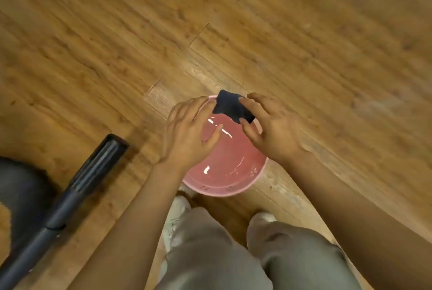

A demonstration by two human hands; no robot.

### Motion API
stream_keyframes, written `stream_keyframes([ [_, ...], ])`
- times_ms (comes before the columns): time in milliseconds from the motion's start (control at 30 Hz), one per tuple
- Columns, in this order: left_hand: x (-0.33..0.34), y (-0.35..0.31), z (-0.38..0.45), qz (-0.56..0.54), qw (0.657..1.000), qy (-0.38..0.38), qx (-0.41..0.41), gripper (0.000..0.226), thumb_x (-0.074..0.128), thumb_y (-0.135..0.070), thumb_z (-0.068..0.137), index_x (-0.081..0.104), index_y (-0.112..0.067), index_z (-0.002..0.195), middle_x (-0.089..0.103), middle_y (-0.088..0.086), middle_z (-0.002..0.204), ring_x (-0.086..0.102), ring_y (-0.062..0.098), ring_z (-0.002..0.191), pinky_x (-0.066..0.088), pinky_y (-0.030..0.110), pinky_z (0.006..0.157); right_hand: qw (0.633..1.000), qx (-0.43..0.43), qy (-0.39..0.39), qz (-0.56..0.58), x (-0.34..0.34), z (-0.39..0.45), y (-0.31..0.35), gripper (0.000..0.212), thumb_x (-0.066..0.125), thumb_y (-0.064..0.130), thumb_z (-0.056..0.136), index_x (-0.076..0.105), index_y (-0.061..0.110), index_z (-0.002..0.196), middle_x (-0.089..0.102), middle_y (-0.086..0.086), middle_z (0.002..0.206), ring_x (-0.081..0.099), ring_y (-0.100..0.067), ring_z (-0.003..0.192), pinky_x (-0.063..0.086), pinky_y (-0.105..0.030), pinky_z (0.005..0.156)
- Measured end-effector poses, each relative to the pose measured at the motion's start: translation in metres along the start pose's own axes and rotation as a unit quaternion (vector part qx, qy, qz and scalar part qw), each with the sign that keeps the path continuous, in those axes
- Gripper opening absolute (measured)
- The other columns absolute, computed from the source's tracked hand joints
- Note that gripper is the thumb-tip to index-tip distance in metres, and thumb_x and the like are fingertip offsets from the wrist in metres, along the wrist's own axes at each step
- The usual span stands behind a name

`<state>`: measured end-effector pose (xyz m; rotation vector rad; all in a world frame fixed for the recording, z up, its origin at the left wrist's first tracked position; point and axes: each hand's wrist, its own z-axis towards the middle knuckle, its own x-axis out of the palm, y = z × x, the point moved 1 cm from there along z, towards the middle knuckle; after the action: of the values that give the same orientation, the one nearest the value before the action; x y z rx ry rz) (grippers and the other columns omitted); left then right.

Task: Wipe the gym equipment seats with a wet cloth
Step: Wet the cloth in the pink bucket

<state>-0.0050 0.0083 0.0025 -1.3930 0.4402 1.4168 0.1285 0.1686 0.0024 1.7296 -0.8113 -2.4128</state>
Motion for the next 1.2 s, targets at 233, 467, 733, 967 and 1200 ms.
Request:
stream_keyframes([
  [233,0.061,0.033,0.011,0.003,1.0,0.002,-0.002,0.046,0.057,-0.034,0.092,0.061,-0.006,0.129,0.061,0.01,0.131,0.055,0.024,0.123,0.041,0.041,0.107,0.999,-0.006,0.034,0.002,0.073,0.022,-0.03,0.047,0.059,0.028,0.094,0.056,0.012,0.138,0.06,-0.01,0.134,0.063,-0.032,0.112,0.057,-0.043,0.08],
  [467,0.068,0.028,0.012,-0.005,0.999,-0.013,-0.047,0.043,0.056,-0.03,0.097,0.056,-0.007,0.132,0.06,0.011,0.133,0.052,0.024,0.126,0.039,0.042,0.11,0.998,-0.015,-0.034,0.042,0.074,0.025,-0.028,0.038,0.066,0.008,0.089,0.067,0.006,0.126,0.07,-0.008,0.119,0.068,-0.029,0.098,0.059,-0.037,0.07],
  [733,-0.015,-0.011,0.025,0.003,0.996,0.018,-0.083,0.04,0.05,-0.033,0.097,0.063,-0.004,0.121,0.066,0.013,0.119,0.059,0.025,0.111,0.045,0.04,0.099,1.0,-0.024,-0.016,0.006,0.005,0.036,0.013,0.043,0.074,-0.011,0.079,0.07,0.003,0.12,0.069,-0.015,0.102,0.065,-0.033,0.082,0.051,-0.034,0.064],
  [967,-0.17,-0.074,0.032,-0.025,0.989,0.017,-0.148,0.044,0.048,-0.04,0.1,0.066,-0.004,0.118,0.069,0.013,0.115,0.064,0.03,0.105,0.047,0.042,0.095,0.996,-0.066,0.044,0.044,-0.13,0.062,0.105,0.033,0.046,0.02,0.104,0.068,0.0,0.118,0.069,-0.017,0.1,0.065,-0.035,0.085,0.053,-0.038,0.065],
  [1200,-0.352,-0.15,0.028,-0.014,0.977,-0.031,-0.212,0.04,0.052,-0.039,0.098,0.068,-0.006,0.115,0.068,0.012,0.113,0.062,0.03,0.104,0.043,0.037,0.094,0.994,-0.068,0.047,0.078,-0.29,0.087,0.205,0.028,0.053,0.02,0.102,0.067,0.006,0.122,0.067,-0.015,0.106,0.063,-0.037,0.088,0.049,-0.045,0.076],
])
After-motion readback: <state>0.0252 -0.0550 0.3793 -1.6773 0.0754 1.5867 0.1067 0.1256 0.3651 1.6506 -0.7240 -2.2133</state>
